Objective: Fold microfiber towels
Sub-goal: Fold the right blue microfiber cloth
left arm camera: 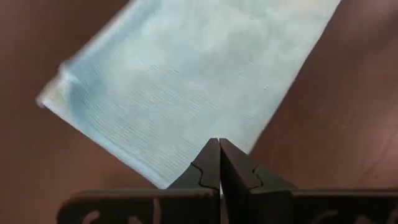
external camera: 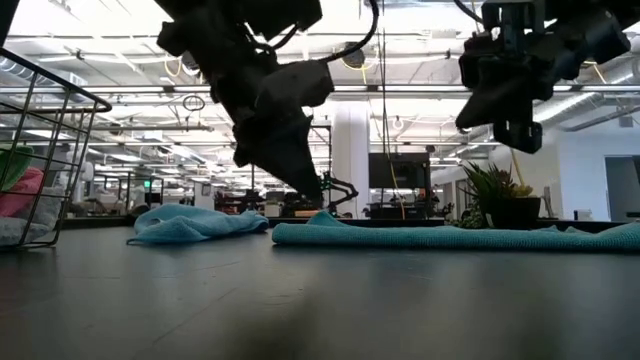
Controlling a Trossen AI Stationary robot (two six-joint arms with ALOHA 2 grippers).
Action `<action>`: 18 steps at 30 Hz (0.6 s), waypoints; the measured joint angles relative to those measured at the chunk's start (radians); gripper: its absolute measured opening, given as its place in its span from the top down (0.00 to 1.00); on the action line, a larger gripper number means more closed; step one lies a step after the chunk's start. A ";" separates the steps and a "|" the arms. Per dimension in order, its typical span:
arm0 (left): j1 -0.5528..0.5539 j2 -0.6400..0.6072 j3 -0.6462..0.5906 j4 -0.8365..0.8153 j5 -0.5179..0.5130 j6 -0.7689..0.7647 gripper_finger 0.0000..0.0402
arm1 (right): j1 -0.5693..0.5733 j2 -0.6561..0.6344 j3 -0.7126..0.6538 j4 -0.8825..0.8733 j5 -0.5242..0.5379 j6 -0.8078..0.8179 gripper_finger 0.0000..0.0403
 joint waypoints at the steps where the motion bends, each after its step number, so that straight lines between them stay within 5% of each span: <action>1: -0.009 0.006 0.000 -0.007 -0.011 -0.020 0.99 | -0.007 -0.007 0.000 0.003 0.001 -0.010 1.00; 8: -0.038 0.074 0.001 0.021 -0.029 -0.116 0.99 | -0.032 -0.034 0.000 -0.003 0.002 -0.056 1.00; 18: -0.033 0.041 0.001 -0.223 -0.021 -0.100 0.99 | -0.029 0.014 -0.001 -0.111 -0.081 -0.064 1.00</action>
